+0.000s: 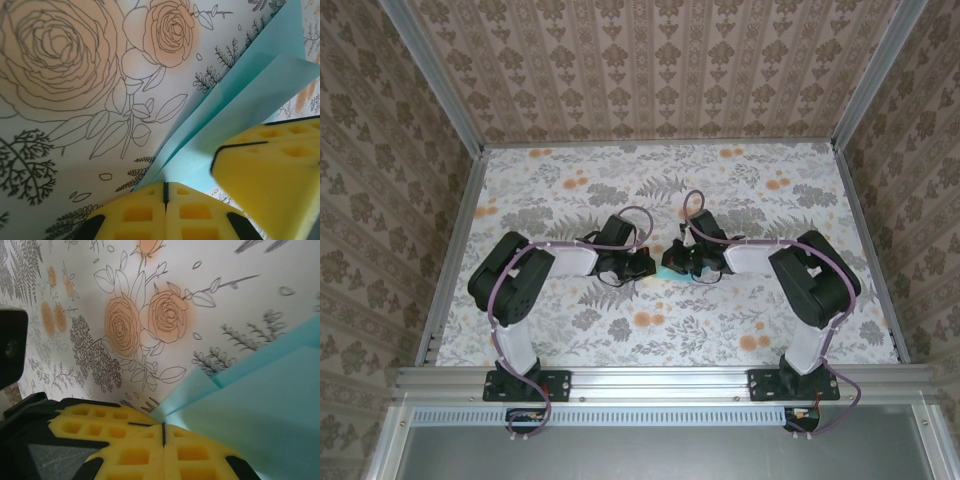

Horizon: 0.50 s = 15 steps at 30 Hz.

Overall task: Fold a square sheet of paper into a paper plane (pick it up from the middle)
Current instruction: Fourth fold the wing at the center of the table.

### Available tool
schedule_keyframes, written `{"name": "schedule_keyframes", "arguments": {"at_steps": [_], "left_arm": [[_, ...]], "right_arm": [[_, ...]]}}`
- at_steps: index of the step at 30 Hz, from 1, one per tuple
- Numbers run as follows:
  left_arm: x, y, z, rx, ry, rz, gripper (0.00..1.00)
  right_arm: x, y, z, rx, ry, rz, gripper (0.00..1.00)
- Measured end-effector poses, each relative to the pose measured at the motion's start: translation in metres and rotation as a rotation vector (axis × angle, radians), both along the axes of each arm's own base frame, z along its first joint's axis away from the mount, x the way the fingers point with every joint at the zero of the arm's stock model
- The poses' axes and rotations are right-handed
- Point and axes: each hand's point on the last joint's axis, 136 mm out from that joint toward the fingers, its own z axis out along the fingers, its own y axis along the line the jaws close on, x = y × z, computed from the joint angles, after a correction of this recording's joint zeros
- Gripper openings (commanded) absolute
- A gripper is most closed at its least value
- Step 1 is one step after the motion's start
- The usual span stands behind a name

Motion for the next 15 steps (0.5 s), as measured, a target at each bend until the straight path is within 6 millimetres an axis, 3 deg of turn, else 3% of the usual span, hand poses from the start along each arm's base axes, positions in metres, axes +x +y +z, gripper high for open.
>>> {"name": "schedule_keyframes", "arguments": {"at_steps": [4, 11, 15], "left_arm": [[0.001, 0.001, 0.0, 0.008, 0.007, 0.004, 0.0], [0.001, 0.003, -0.001, 0.02, 0.022, 0.009, 0.0], [0.001, 0.005, -0.002, 0.024, 0.029, 0.011, 0.0]], "right_arm": [[-0.002, -0.002, -0.013, -0.017, 0.034, -0.01, 0.05], [0.0, -0.005, -0.015, -0.012, 0.037, -0.017, 0.04], [0.004, -0.018, -0.015, 0.007, 0.031, -0.043, 0.05]]}}
